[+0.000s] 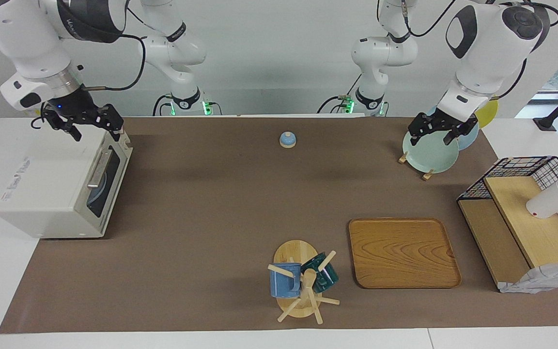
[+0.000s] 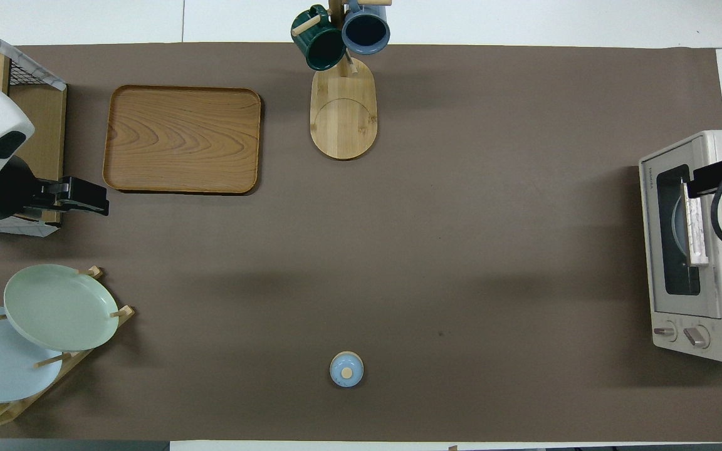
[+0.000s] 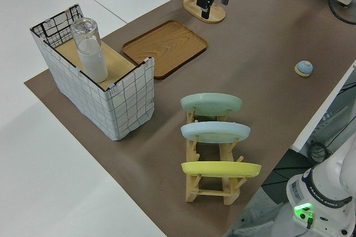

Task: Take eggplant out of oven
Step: 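Reach the right gripper to the toaster oven door handle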

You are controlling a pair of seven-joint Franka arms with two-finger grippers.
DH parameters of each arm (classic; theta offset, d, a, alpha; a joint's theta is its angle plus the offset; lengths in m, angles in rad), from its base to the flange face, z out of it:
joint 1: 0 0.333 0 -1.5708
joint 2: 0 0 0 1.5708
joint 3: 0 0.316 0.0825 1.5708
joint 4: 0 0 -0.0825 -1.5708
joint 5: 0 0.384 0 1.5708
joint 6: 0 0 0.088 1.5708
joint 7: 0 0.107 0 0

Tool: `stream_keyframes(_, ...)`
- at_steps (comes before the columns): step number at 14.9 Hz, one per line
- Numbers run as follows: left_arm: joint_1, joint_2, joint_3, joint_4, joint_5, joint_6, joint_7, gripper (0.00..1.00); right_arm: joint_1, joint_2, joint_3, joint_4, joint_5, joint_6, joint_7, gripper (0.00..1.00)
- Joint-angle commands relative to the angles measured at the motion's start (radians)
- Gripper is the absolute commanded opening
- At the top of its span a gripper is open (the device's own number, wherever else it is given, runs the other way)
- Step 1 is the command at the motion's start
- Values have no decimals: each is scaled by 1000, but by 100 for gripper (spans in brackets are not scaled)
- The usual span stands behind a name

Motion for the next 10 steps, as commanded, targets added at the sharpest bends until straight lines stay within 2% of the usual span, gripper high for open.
stream_keyframes(1,14,-16,-10,-5,21,-7,2,100,-4,-4,-1,-4,10,6,-11,100)
stream_keyframes(7,14,-16,-10,-5,21,-7,3,100,4,-10,13,-11,-10,18,-5,100)
stream_keyframes(8,12,-16,-10,-5,21,-7,2,100,4,-10,14,-11,-10,20,-8,88)
stream_keyframes(9,14,-16,-10,-5,21,-7,2,100,2,-10,13,-14,-10,18,-10,38)
stream_keyframes(10,14,-16,-10,-5,21,-7,2,100,2,-12,14,-17,-10,15,-10,6)
